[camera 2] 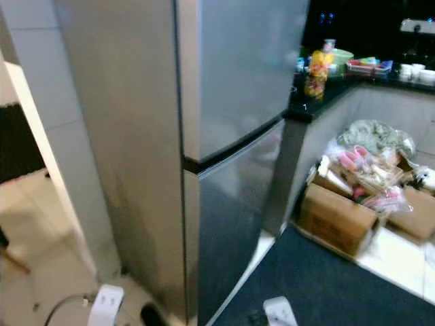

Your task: Restocking fridge

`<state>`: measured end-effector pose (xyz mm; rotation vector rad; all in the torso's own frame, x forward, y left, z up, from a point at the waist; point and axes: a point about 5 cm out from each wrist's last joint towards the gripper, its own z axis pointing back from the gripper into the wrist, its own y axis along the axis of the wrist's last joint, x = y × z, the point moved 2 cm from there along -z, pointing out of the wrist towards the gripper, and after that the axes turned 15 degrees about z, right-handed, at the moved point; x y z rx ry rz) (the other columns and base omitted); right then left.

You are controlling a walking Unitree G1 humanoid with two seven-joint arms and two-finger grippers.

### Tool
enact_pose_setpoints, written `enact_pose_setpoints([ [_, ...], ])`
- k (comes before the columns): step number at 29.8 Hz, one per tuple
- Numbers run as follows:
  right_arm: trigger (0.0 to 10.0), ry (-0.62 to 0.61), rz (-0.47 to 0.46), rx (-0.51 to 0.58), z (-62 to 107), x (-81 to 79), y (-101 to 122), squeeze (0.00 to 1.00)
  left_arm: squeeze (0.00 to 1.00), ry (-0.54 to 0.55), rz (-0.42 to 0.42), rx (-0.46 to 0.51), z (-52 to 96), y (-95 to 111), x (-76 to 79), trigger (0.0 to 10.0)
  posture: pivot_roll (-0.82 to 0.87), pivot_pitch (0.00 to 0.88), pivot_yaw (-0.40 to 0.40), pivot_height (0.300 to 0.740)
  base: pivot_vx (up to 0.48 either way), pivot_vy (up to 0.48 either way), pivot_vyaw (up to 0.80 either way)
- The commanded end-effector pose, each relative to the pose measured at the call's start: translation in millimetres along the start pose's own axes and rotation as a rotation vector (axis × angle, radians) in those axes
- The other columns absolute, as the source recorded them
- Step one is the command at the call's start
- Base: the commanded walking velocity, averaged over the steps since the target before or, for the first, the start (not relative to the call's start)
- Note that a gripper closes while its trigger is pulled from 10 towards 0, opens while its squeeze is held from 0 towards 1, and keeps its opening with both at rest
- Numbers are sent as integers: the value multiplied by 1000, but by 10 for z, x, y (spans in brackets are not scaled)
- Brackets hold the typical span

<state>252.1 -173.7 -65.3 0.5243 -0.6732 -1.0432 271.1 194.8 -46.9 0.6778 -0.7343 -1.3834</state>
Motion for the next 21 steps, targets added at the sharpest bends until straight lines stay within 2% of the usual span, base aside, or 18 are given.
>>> enact_pose_setpoints([
  [1, 10000, -32, -8, -33, 42, 109, -130, 0, 0, -11, 3, -5, 4, -32, 34, 10000, -76, 32, 28, 740, 0, 0, 0],
  [19, 10000, -40, -35, -39, 53, 127, -161, 0, 0, -12, -20, 0, -11, 4, 59, 10000, -87, 45, 48, 740, 0, 0, 0],
  [21, 10000, -38, -34, -37, 54, 123, -162, 0, 0, -12, -19, 1, -11, 5, 59, 10000, -87, 45, 48, 740, 0, 0, -438],
])
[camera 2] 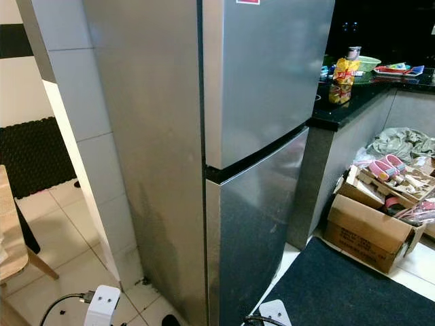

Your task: Restocking fridge

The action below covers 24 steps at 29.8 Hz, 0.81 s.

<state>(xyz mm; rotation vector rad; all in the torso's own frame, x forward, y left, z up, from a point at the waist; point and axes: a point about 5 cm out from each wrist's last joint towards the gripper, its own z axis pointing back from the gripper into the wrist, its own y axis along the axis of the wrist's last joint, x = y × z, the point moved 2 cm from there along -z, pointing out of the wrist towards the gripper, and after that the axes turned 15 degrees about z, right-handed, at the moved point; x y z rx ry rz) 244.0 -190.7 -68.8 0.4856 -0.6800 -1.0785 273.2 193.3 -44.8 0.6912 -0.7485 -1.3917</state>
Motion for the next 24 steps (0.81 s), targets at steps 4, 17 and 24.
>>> enact_pose_setpoints([
  [4, 10000, -4, -28, -7, 8, -4, -31, 0, 0, -9, -12, -15, -6, -25, 45, 10000, -96, 46, 55, 740, 0, 0, -800],
  [17, 10000, -10, -21, -22, 17, 46, -66, 0, 0, -3, -7, 5, -13, 4, 64, 10000, -99, 44, 49, 740, 0, 0, -800],
  [24, 10000, 0, -14, -32, 17, 40, -79, 0, 0, 7, -6, 19, -8, 18, 40, 10000, -88, 38, 39, 740, 0, 0, -743],
])
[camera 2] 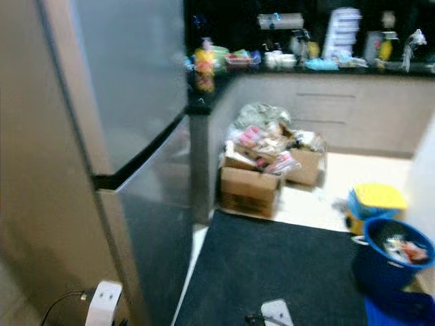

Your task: Restocking fridge

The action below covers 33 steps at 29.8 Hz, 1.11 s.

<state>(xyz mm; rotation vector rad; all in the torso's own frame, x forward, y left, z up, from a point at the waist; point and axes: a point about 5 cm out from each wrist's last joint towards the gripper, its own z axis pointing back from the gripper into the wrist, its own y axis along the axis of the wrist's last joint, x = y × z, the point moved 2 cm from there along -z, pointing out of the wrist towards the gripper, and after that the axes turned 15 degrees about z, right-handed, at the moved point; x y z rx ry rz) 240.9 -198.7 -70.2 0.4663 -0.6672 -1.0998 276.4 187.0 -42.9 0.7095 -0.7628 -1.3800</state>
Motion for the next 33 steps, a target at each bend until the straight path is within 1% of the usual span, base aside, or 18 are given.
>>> enact_pose_setpoints([
  [1, 10000, 7, 5, -6, 2, -24, -17, 0, 0, 4, -9, -2, 7, -11, -29, 10000, -87, 35, 39, 740, 0, 0, 0],
  [10, 10000, 9, 4, 1, 3, -42, -16, 0, 0, 1, -7, -11, 9, -22, -38, 10000, -90, 31, 47, 740, 0, 0, 0],
  [17, 10000, 8, 2, 5, 8, -44, -25, 0, 0, -14, -13, -13, 6, -23, -10, 10000, -95, 27, 50, 740, 0, 0, 0],
  [20, 10000, 7, 0, 10, 10, -44, -25, 0, 0, -18, -7, 8, 4, 3, 5, 10000, -96, 28, 53, 740, 0, 0, 0],
  [24, 10000, 9, 0, 21, 5, -46, 5, 0, 0, -14, -16, 8, 4, 9, -7, 10000, -94, 31, 53, 740, 0, 0, 0],
  [33, 10000, 13, 3, 39, -8, -50, 67, 0, 0, -3, 5, 18, 7, 20, -34, 10000, -90, 40, 42, 740, 407, 0, 0],
])
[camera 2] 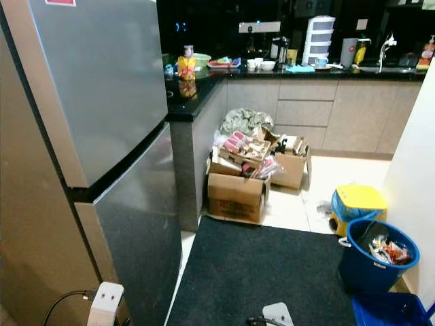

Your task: Restocking fridge

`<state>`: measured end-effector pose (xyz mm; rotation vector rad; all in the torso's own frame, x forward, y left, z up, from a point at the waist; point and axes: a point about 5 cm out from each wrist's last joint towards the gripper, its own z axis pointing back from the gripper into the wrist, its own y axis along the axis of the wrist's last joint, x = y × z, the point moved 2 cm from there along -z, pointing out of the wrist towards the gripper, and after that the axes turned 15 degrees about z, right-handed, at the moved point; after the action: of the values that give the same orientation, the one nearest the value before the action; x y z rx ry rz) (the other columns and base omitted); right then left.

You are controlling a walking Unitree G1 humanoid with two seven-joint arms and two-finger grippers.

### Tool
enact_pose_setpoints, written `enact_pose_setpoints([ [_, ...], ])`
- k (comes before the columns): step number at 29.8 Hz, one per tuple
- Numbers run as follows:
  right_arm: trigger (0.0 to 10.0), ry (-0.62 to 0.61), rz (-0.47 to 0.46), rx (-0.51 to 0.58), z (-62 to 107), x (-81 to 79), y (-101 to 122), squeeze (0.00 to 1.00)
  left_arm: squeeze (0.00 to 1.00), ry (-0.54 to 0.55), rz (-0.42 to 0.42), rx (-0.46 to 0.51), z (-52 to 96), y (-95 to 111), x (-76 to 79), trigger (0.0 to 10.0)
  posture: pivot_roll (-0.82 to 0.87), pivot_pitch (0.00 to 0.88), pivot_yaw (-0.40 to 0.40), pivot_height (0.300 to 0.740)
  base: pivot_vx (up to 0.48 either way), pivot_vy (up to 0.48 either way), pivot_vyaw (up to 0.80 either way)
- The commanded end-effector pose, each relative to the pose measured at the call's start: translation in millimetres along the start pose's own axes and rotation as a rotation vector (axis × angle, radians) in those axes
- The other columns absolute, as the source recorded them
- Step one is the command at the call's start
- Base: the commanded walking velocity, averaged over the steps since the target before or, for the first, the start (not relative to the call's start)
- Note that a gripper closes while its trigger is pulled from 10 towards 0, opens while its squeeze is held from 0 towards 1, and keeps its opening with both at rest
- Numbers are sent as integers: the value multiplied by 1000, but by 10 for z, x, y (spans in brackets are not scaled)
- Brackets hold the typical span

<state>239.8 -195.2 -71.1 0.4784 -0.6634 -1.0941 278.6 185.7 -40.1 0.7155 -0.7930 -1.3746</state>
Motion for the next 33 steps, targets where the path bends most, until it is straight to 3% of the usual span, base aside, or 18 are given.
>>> enact_pose_setpoints([
  [1, 10000, 4, 4, 30, -10, -13, 65, 0, 0, 13, 1, -5, 10, -14, -51, 10000, -90, 40, 41, 740, 439, 0, 0],
  [5, 10000, 6, 6, 28, -9, -15, 62, 0, 0, 14, 4, -5, 11, -17, -51, 10000, -89, 41, 39, 740, 426, 0, 0],
  [15, 10000, 7, 2, 11, 3, -15, 2, 0, 0, 10, 10, 47, 26, 22, -61, 10000, -89, 45, 42, 740, 0, 0, 0],
  [33, 10000, 10, -6, -24, 22, -52, -103, 0, 0, -3, -14, 49, 26, 26, -49, 10000, -87, 47, 43, 740, 0, 0, 0],
])
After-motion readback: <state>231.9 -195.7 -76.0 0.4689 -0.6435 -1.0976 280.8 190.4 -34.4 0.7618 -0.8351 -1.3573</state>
